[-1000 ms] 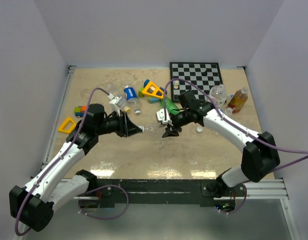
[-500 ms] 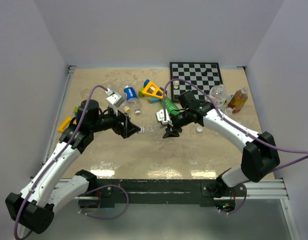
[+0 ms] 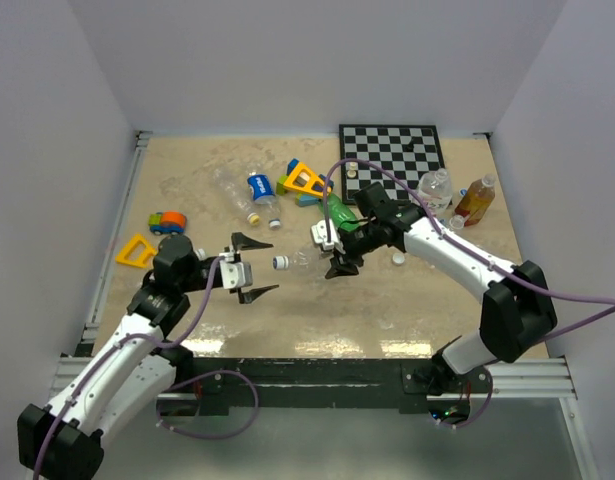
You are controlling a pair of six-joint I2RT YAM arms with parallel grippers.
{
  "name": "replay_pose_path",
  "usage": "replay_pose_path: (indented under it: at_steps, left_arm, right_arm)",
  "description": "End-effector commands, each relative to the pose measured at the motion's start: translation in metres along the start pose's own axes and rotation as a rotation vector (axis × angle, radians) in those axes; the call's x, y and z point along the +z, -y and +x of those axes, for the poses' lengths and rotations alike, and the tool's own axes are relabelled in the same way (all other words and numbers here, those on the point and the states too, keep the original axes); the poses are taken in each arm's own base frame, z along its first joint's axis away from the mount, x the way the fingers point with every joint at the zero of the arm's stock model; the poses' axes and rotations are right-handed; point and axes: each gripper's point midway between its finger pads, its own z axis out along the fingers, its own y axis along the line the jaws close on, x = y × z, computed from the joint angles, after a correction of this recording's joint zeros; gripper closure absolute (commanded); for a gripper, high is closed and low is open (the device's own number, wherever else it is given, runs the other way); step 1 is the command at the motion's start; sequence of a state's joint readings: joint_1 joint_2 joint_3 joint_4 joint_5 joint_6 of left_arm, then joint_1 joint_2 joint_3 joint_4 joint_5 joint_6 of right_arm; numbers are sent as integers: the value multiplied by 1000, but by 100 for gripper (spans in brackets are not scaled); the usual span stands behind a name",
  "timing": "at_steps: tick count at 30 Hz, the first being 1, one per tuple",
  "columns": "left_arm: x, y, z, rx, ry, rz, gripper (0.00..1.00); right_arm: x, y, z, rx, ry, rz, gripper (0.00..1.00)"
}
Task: Unscrew the bottle caps
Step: Unscrew the bottle cap from the plastic bottle.
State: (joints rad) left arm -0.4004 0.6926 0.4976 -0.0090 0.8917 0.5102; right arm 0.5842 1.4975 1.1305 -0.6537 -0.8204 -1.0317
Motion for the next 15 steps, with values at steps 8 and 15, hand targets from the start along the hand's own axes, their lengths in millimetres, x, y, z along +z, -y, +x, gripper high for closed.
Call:
replay_pose_path:
  at_steps: [8, 15]
  left_arm:
    - [15, -14, -19, 109, 101, 46, 28]
    - [18, -13, -12, 71, 82, 58, 51]
  right_arm:
    - [2, 2, -6, -20, 7, -14, 91]
    - [1, 2, -7, -21, 7, -13, 92]
